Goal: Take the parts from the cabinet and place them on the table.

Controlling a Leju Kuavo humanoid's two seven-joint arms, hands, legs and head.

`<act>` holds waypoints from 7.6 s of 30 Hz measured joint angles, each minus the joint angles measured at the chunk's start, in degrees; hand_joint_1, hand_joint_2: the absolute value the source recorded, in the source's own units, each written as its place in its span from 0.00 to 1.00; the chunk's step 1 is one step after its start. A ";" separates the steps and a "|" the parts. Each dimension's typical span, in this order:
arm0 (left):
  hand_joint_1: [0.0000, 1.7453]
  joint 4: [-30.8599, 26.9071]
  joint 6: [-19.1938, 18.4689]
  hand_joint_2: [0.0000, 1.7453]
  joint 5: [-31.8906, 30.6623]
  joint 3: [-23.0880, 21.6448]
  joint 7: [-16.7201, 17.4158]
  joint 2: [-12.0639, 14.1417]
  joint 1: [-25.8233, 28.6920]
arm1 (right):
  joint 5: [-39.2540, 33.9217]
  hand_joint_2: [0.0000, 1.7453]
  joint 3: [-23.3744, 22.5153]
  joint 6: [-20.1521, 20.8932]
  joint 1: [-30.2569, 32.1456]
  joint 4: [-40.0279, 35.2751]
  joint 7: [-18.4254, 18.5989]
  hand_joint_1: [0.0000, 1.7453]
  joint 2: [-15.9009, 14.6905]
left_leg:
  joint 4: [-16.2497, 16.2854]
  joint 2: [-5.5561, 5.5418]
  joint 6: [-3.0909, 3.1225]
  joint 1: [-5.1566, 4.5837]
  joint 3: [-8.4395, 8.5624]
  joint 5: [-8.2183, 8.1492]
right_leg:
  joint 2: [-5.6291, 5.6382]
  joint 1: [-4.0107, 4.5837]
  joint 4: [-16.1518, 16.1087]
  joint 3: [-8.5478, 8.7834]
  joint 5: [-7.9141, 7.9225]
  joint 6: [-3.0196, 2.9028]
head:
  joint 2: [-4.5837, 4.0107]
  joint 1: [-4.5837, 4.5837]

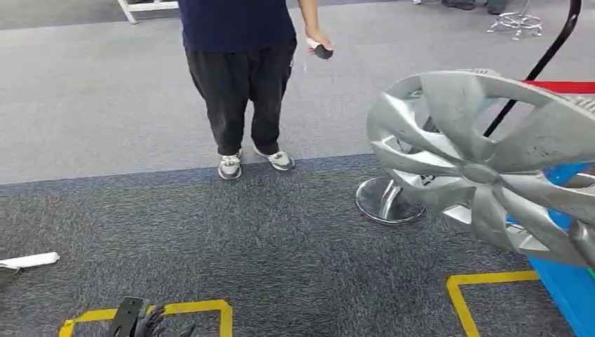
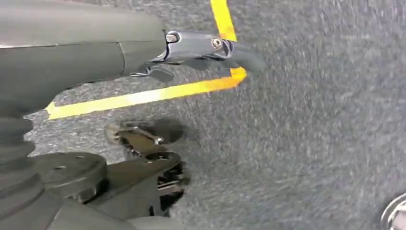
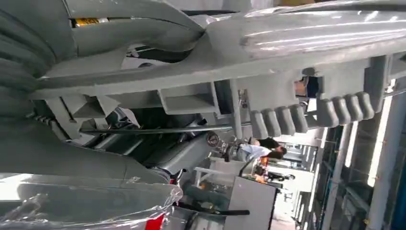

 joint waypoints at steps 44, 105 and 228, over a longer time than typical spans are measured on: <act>0.00 0.31 -0.20 1.00 2.38 -1.73 0.02 0.04 0.41 | 1.58 1.00 -1.79 1.66 3.65 -0.79 2.40 1.00 0.00 | -15.77 1.88 3.41 -0.64 8.18 7.63 | -0.42 0.39 6.07 -1.60 -4.91 2.52 | 0.00 0.72; 0.00 -7.43 7.41 1.00 22.60 -13.68 -8.02 7.59 -1.09 | -0.54 1.00 1.97 -0.96 3.06 5.38 -1.47 1.00 -4.17 | -15.66 1.03 3.21 -0.14 8.81 7.07 | -0.03 0.28 5.20 -2.11 -3.29 2.80 | 0.00 0.81; 0.00 -0.04 1.60 1.00 4.20 -1.03 -0.04 3.12 -1.72 | -1.62 1.00 2.69 -5.97 1.28 5.84 -4.24 1.00 -3.08 | -17.43 -1.98 3.64 0.21 8.82 8.58 | 1.65 -0.37 11.62 -6.36 -6.01 3.65 | 0.00 1.18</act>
